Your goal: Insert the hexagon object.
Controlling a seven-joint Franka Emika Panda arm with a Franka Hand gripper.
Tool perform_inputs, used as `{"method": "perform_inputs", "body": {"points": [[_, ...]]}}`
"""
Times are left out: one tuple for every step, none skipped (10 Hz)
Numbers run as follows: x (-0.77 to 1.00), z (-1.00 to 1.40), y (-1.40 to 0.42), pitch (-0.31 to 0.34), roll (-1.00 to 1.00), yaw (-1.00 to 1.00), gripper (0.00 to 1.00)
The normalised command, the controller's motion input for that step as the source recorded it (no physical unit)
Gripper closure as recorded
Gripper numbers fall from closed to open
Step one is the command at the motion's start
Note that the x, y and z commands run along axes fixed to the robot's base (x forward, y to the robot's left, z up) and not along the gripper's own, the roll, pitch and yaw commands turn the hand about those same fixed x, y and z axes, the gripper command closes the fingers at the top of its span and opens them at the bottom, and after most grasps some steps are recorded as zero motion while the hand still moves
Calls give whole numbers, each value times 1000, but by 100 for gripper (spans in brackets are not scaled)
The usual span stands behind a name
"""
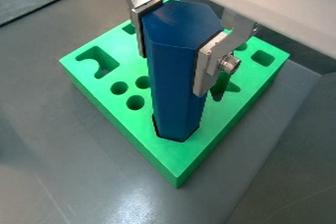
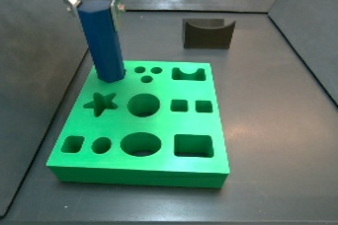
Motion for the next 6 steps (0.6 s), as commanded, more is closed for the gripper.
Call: {"method": "perform_inputs", "body": {"points": [[0, -440, -123, -174, 136, 0, 100], [0, -391, -126, -131, 164, 0, 100], [23, -426, -137, -81, 209, 0, 100], [0, -509, -97, -136, 184, 0, 100], [0, -474, -9, -106, 120, 0, 100], [0, -377, 0, -133, 26, 0, 100]]}}
